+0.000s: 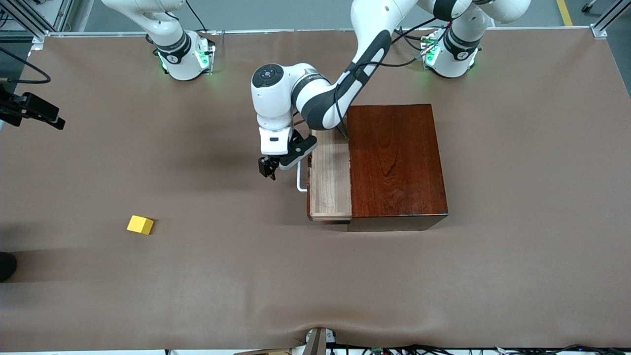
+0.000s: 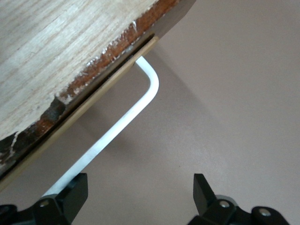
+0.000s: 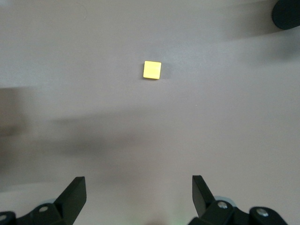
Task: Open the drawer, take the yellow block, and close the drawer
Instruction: 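Push the drawer shut into the box with the left gripper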
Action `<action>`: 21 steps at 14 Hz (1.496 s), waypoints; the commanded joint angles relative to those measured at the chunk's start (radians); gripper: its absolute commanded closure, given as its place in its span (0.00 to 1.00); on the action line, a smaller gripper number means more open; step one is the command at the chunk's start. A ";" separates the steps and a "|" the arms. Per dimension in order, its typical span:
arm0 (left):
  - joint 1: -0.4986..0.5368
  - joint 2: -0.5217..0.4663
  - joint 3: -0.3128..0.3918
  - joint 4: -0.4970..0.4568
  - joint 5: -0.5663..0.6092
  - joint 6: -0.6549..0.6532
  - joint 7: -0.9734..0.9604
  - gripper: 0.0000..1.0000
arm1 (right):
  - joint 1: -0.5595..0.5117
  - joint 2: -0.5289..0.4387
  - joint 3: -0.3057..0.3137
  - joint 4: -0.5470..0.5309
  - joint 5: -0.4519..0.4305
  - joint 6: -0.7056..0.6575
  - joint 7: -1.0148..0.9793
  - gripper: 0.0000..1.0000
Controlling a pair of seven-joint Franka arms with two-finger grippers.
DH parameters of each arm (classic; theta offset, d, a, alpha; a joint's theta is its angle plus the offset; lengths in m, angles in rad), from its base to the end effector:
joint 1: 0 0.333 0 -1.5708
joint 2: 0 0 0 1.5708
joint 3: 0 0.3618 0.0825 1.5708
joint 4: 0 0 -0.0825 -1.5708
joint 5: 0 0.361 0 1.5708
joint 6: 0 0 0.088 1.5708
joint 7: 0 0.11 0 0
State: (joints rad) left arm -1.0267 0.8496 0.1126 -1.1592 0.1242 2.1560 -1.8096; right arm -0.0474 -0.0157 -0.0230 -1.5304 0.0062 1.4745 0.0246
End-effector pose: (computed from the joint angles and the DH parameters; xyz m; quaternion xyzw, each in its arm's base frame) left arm 0.4629 -0.6419 0.3389 0.9162 0.3820 0.1083 0.0541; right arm 0.5149 -0.0357 0.6852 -0.9987 0.0472 0.0200 0.0037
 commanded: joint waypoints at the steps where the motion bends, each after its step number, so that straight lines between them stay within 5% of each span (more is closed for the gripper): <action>1: 0.004 -0.006 0.012 -0.008 0.023 -0.090 -0.013 0.00 | -0.014 -0.001 0.012 0.003 -0.003 0.003 0.011 0.00; 21: 0.105 -0.041 0.009 -0.011 0.014 -0.357 0.075 0.00 | -0.016 0.000 0.014 0.004 -0.003 0.004 0.011 0.00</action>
State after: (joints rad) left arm -0.9340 0.8367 0.1183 -1.1527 0.1270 1.8366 -1.7603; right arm -0.0474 -0.0157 -0.0229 -1.5304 0.0063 1.4777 0.0248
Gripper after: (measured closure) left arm 0.000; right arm 0.000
